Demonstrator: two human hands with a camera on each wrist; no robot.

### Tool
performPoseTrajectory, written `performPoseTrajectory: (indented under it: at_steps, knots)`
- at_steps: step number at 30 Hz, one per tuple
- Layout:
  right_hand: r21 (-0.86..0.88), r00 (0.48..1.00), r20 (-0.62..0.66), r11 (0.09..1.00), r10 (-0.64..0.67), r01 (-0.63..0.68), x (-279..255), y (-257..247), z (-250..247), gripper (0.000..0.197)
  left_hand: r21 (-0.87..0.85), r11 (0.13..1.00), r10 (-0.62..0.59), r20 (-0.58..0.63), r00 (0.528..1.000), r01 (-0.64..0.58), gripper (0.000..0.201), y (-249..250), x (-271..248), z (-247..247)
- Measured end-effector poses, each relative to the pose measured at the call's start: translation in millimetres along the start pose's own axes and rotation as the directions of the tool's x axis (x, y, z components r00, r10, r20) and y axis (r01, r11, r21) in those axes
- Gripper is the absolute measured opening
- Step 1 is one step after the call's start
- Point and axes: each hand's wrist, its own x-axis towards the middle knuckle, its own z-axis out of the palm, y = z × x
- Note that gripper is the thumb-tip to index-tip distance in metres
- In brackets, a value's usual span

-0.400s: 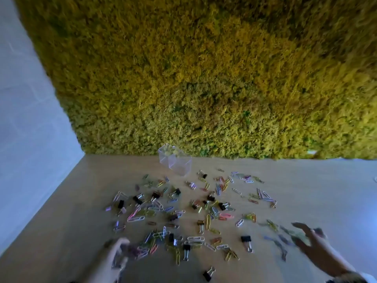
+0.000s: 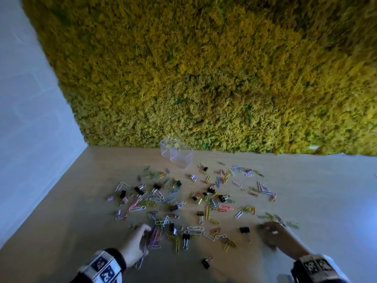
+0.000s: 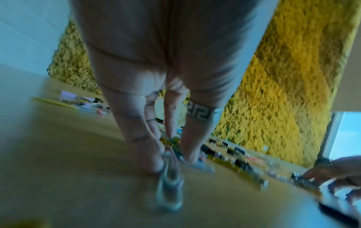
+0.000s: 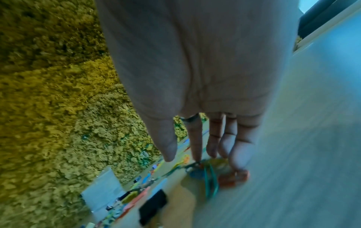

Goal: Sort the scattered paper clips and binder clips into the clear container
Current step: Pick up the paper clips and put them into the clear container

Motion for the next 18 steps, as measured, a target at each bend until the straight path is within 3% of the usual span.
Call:
performPoseTrajectory:
  at_steps: [3,5,7,10,13,15,17,18]
  knots:
    - [-0.154,0.998,-0.048,0.988,-0.04,0.032,-5,-16,-1,0.031,-0.013,1.0,0.021,-0.065,0.998,-0.022,0.048,7,2,-7]
    - [-0.338,0.994,-0.102,0.938,0.046,-0.078,-12,-19,-6,0.041,0.09,0.996,-0.008,-0.088,0.996,0.016,0.059,11,0,-9]
    - [-0.383,0.994,-0.056,0.917,0.099,-0.113,-19,-24,4,0.04,0.115,0.993,0.007,-0.071,0.997,0.002,0.063,21,-1,-1]
    - [-0.293,0.993,0.09,0.951,-0.074,0.098,-23,-43,28,0.021,0.059,0.994,0.1,-0.046,0.994,-0.097,0.053,35,6,12]
    - [-0.292,0.956,0.03,0.912,-0.292,0.288,-30,-69,53,0.022,0.101,0.977,0.197,-0.105,0.975,-0.187,0.044,38,13,10]
    - [-0.355,0.887,0.086,0.817,-0.454,0.453,-39,-94,69,0.028,0.208,0.944,0.281,-0.107,0.954,-0.255,0.065,38,17,6]
    - [-0.397,0.821,0.32,0.72,-0.472,0.569,-48,-112,89,0.043,0.289,0.921,0.252,0.064,0.965,-0.26,0.091,41,22,3]
    - [-0.42,0.793,0.42,0.681,-0.44,0.6,-50,-117,98,0.053,0.31,0.918,0.209,0.15,0.966,-0.247,0.094,46,21,1]
